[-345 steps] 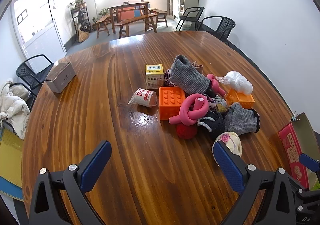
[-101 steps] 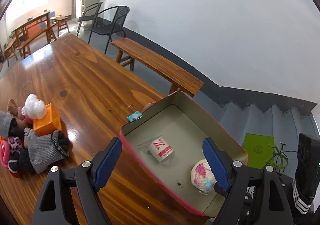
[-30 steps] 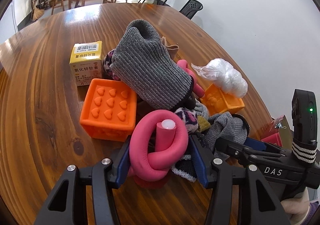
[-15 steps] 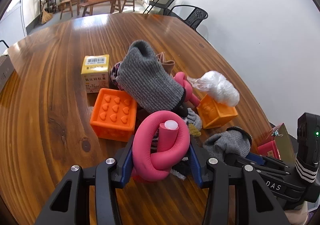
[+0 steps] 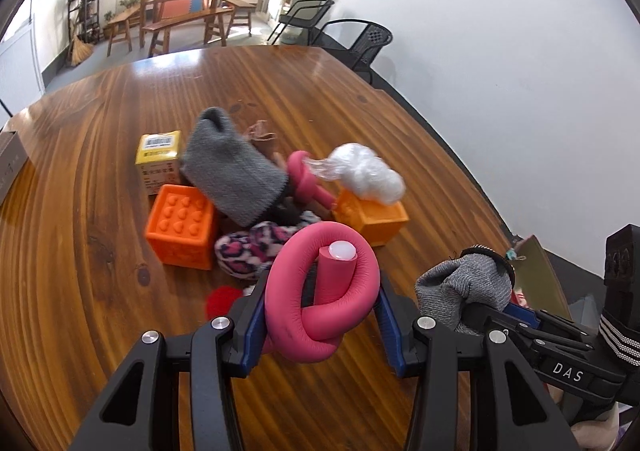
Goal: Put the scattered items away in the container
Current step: 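Carry the pink knot and grey glove into the tray and release both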
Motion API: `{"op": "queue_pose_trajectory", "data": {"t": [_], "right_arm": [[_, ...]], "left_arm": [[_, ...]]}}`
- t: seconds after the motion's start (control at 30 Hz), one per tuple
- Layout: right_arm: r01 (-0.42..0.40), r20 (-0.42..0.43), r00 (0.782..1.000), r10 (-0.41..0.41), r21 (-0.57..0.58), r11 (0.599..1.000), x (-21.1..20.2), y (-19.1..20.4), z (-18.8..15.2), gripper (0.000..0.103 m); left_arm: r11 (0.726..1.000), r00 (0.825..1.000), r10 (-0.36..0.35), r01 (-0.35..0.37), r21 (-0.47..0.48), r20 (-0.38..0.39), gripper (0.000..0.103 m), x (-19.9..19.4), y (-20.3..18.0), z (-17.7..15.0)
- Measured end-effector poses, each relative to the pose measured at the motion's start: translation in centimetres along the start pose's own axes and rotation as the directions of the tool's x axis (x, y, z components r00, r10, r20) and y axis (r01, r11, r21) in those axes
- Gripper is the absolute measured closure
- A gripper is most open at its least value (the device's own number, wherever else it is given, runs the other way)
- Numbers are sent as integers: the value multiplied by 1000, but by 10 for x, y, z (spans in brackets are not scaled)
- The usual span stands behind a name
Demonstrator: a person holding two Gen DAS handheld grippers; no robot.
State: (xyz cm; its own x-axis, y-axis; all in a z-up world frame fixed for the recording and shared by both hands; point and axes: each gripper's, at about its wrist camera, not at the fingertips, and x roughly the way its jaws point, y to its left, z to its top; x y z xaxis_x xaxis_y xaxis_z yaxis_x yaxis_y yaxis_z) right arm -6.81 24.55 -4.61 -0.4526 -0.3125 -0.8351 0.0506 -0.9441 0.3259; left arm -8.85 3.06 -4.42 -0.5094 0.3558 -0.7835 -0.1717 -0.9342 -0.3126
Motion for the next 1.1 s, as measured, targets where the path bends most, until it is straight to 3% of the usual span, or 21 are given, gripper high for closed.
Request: {"op": "queue_pose_trajectory", "data": {"t": [0.5,0.8,1.1], "right_arm": [[122,125,981,-147,189,974,-102,-119,-24,52],[185,130,966,-225,263,947,-131,-174,-37,52],[206,125,960,-249,284,936,-142,-204,-47,52]], "left_arm": [[971,987,-159,161,175,-26,54,15,-137,-2],[937,974,-218,226,268,-60,54,30,-216,-9],[911,968,-234,251,327,-91,54,47,-267,-17]]}}
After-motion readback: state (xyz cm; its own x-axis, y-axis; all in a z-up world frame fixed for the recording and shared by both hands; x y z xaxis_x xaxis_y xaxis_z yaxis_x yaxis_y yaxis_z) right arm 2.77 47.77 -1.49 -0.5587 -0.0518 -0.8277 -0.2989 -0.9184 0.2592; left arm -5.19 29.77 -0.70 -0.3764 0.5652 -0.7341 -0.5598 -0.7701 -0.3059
